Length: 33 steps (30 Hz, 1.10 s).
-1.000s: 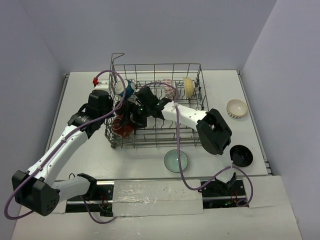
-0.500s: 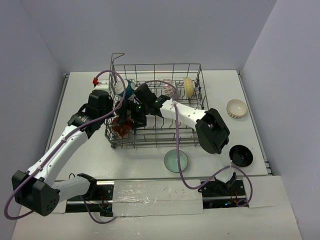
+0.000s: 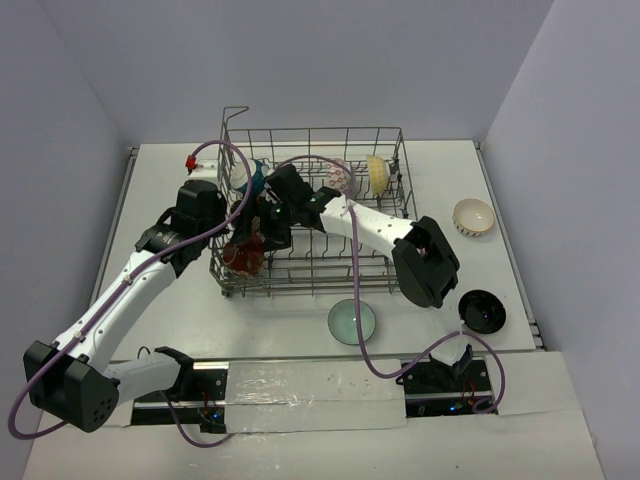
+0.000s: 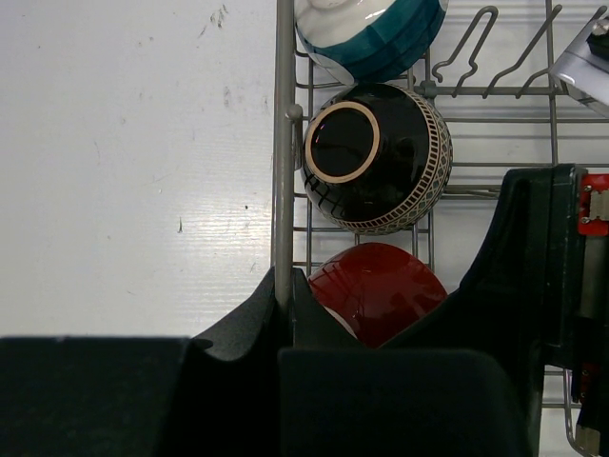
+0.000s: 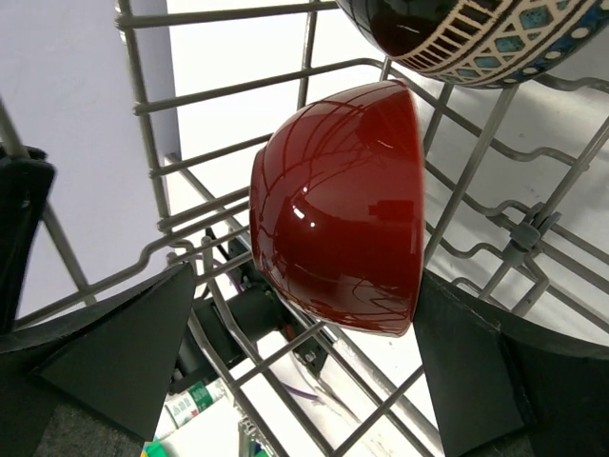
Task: Load the bowls into the dish rack
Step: Turn the bowl upside down over the dish rack.
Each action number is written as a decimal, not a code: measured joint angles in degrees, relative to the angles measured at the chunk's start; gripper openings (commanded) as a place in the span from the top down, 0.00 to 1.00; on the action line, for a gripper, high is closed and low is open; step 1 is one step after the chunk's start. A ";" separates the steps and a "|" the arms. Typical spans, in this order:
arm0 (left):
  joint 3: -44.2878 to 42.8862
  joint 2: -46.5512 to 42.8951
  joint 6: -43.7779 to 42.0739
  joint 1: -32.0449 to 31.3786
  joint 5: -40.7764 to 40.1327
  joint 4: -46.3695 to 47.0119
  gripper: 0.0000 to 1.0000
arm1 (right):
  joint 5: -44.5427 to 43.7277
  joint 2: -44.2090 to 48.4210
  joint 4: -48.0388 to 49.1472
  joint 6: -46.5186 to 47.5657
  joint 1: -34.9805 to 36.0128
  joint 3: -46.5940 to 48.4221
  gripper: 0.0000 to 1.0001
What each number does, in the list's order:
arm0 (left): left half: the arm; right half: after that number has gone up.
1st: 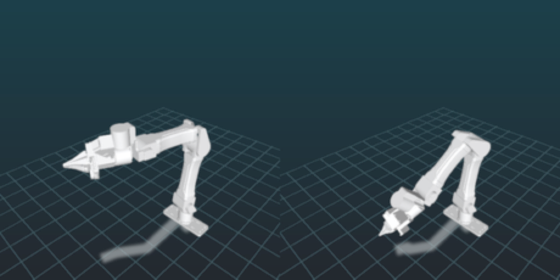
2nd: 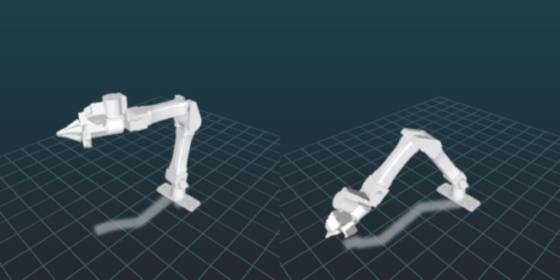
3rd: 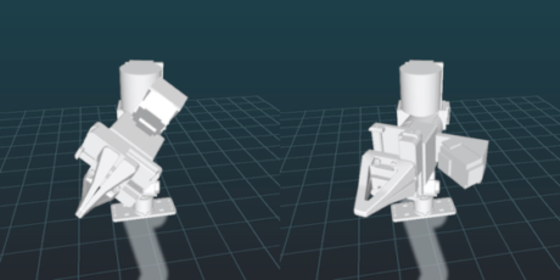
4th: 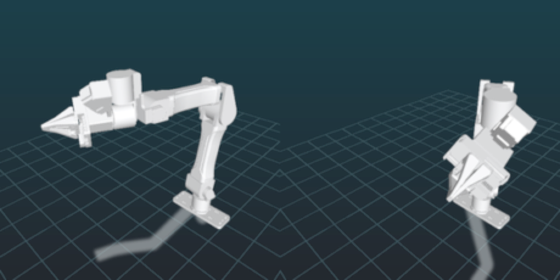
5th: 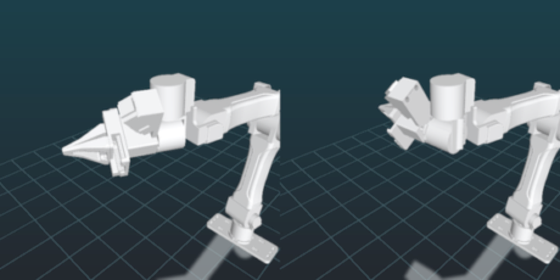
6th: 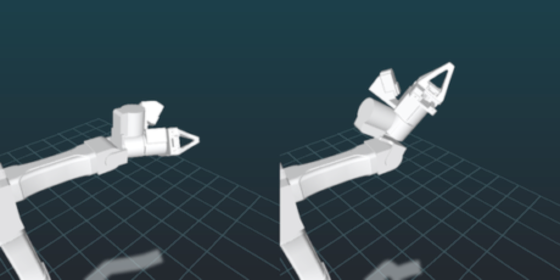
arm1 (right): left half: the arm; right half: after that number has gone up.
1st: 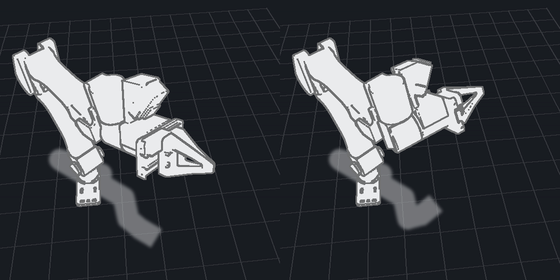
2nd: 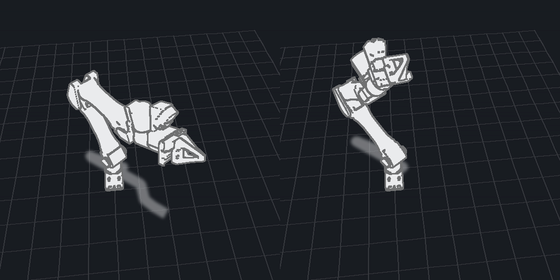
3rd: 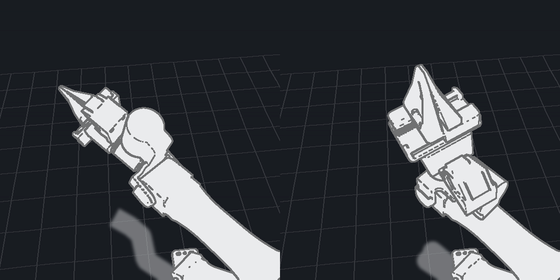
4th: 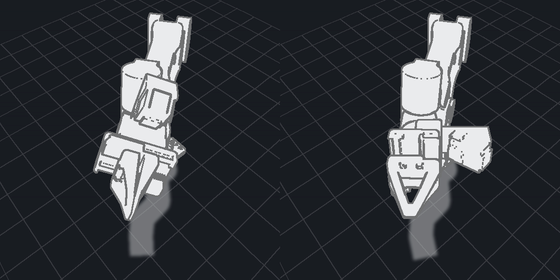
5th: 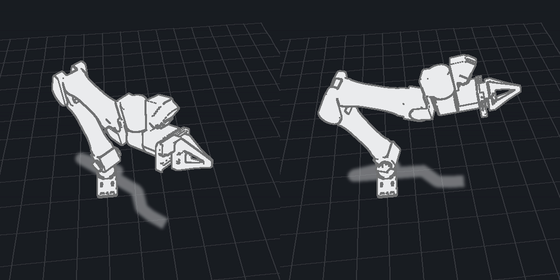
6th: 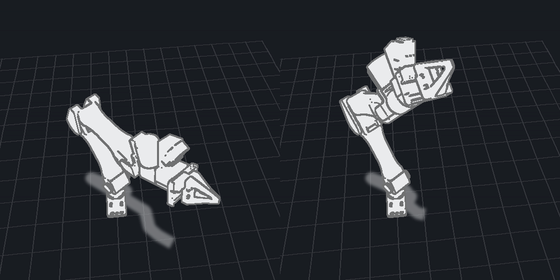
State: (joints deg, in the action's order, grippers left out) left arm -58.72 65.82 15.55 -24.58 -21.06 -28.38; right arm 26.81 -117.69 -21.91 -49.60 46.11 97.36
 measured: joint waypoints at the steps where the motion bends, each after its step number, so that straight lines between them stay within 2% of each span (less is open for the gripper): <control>1: 0.00 0.00 0.00 0.00 0.00 0.00 1.00 | 0.00 0.00 0.09 0.13 0.00 -0.24 0.00; 10: 0.00 0.00 0.04 -0.07 -0.02 -0.04 1.00 | -0.24 0.24 1.18 1.68 -0.28 -2.27 0.00; 33: 0.00 0.00 0.63 -0.63 -0.07 0.07 1.00 | -5.35 0.22 -8.52 7.13 -1.68 4.22 0.00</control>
State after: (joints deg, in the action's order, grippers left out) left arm -58.72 65.82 16.19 -25.21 -21.12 -28.32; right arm 21.45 -117.47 -30.44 -42.48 44.42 101.58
